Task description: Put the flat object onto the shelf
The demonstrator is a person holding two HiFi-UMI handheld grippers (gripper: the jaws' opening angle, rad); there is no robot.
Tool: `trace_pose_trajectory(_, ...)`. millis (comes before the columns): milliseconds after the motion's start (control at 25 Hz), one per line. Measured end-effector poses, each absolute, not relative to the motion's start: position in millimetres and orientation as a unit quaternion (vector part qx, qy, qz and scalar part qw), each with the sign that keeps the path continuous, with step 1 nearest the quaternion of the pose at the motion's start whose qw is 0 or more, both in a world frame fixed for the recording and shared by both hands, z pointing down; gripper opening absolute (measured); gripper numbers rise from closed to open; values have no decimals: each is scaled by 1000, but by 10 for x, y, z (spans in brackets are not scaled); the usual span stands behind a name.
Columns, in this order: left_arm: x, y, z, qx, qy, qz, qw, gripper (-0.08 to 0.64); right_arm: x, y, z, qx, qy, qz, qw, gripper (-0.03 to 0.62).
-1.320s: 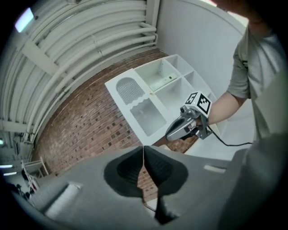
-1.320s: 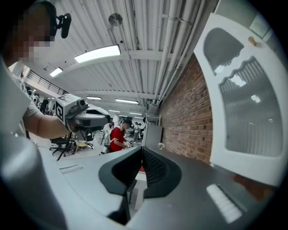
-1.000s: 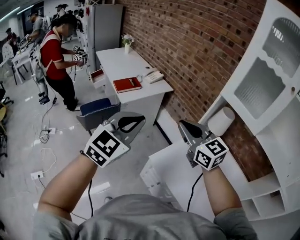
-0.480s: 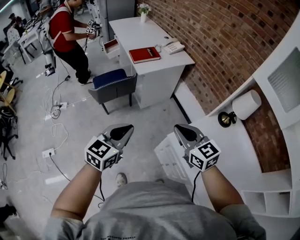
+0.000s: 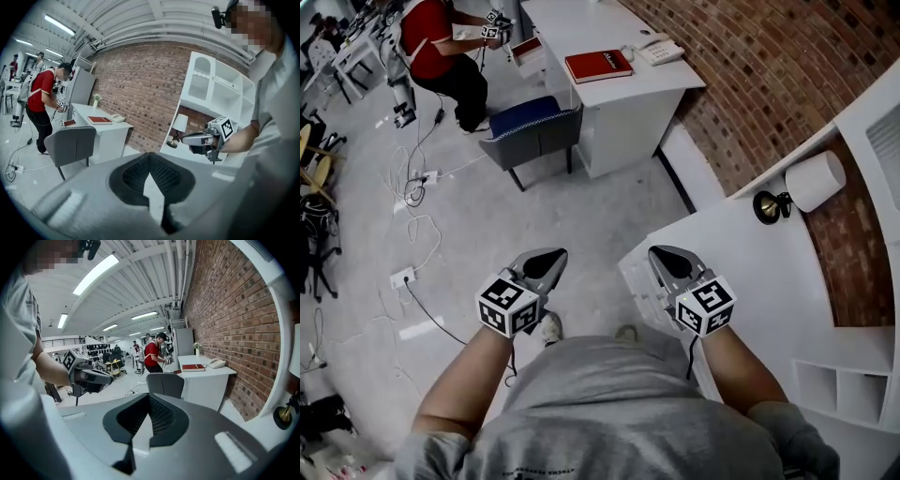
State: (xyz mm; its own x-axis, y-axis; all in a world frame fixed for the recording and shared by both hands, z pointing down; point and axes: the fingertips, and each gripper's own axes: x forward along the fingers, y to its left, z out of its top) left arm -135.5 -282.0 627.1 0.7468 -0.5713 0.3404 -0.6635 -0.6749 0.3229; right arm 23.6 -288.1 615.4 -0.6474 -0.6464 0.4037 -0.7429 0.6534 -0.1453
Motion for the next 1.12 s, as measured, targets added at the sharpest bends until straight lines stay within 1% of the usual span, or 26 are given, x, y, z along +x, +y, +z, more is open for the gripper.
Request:
trace_pose_trajectory(280, -1430, -2882, 6231, 904, -353, 98, 220, 0, 304, -2879, 6151, 395, -891, 157, 159, 9)
trace_pose_trajectory(920, -1318, -2917, 6165, 909, -342, 89, 219, 0, 332, -2987, 6076, 396, -892, 164, 146, 8)
trace_pose_trajectory(1120, -1324, -2891, 6161, 911, -340, 90, 217, 0, 329, -2954, 6092, 395, -891, 160, 154, 8)
